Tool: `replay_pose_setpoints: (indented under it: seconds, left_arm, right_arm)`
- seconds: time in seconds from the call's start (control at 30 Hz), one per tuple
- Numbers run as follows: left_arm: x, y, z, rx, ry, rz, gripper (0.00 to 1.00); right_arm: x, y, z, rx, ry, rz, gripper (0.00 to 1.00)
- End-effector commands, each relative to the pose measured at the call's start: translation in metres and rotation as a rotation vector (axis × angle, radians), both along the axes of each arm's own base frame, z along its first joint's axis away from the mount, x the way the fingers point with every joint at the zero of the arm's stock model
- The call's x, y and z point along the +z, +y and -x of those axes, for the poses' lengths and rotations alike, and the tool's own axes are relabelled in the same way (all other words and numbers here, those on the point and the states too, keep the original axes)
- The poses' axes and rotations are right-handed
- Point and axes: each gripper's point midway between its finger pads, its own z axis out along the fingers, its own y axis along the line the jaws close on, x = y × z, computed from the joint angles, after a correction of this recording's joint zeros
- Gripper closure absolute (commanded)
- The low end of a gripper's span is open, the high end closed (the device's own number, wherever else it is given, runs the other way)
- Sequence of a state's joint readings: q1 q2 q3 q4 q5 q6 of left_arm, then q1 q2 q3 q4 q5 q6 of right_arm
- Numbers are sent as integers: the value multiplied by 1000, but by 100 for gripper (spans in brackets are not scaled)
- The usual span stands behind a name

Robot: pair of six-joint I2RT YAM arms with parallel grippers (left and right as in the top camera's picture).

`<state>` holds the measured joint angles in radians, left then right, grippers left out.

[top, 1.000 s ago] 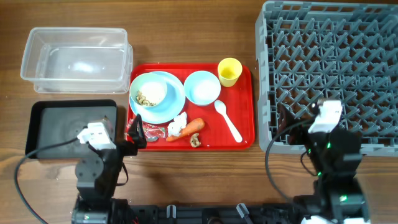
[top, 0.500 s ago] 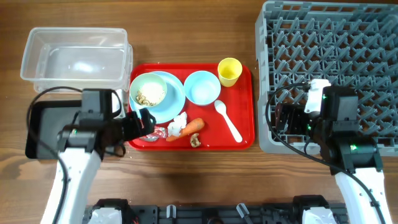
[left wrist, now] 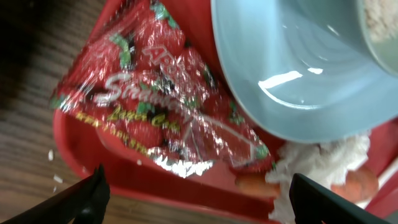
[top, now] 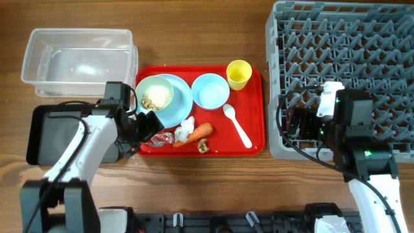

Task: Sort waste into correct bins and load items into the dishwasher rack
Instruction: 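Grasp the red strawberry wrapper with the left gripper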

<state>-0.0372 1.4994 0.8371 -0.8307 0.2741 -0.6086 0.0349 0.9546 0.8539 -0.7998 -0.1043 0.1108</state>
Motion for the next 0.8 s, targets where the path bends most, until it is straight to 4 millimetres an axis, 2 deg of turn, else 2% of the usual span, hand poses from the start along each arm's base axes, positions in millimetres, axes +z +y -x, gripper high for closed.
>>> replay_pose_setpoints:
  seconds: [0.0,0.07,0.33,0.43,0.57,0.63,0.77]
  left_arm:
    - [-12,6,-13,42,3,-27,14]
    - [-17,9,-13,43,16,-45,17]
    - [-28,20,-14,47,31,-111,20]
    - [-30,21,-16,48,16,-117,26]
    - [-35,21,-14,49,11,-117,27]
    - [-35,21,-14,49,9,-117,32]
    - [-35,21,-14,48,9,-116,56]
  right_arm:
    - [12,3,-6,10,-33,-8,0]
    - [13,3,-6,10,-34,-8,0]
    - [14,3,-7,10,-41,-7,0]
    - [14,3,-7,10,-41,-8,0]
    - [14,3,-7,10,-41,-8,0]
    - [14,3,-7,10,-41,-8,0]
    - [14,3,-7,10,-41,-8,0]
